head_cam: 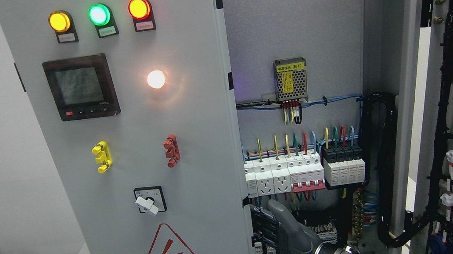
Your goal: Open door with both hands
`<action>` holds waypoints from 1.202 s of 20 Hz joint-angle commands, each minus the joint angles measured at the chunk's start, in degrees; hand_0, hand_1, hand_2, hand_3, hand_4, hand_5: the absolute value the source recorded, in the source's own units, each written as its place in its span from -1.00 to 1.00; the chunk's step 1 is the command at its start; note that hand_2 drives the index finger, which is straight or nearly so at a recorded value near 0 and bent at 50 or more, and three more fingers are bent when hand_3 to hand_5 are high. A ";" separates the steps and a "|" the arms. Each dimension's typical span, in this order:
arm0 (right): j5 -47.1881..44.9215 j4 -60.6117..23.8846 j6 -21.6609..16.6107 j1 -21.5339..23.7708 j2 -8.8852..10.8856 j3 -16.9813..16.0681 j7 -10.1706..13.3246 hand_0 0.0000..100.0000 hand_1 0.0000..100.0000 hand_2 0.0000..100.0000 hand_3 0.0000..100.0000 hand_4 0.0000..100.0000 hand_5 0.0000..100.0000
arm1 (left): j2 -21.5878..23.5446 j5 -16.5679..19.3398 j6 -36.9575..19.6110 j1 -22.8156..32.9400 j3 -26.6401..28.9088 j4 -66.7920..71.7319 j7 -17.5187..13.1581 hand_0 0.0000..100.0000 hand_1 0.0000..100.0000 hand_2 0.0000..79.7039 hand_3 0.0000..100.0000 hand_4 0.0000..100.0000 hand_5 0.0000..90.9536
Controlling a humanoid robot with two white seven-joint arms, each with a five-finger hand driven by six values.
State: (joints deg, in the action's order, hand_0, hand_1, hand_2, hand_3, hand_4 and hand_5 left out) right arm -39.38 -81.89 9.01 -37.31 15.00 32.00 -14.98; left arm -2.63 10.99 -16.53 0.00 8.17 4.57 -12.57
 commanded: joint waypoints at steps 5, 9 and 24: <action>-0.35 -3.44 0.04 1.27 -0.49 0.52 -0.14 -1.00 -1.00 -1.00 -1.00 -1.00 -1.00 | -0.01 0.00 0.19 -0.79 0.00 0.00 0.00 -1.00 -1.00 -1.00 -1.00 -0.94 -1.00; -0.35 -5.03 -0.04 2.07 -0.58 0.43 -0.31 -1.00 -1.00 -1.00 -1.00 -1.00 -1.00 | -0.01 0.00 0.19 -0.79 0.00 0.00 0.00 -1.00 -1.00 -1.00 -1.00 -0.93 -1.00; -0.35 -7.23 -0.31 3.56 -1.81 1.66 -2.25 -1.00 -1.00 -1.00 -1.00 -1.00 -1.00 | -0.01 0.00 0.19 -0.79 0.00 0.00 0.00 -1.00 -1.00 -1.00 -1.00 -0.93 -1.00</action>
State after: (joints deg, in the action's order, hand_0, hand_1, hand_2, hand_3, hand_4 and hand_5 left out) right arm -39.71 -87.23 8.73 -34.25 13.86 32.74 -17.17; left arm -2.63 10.99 -16.35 0.00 8.17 4.57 -12.57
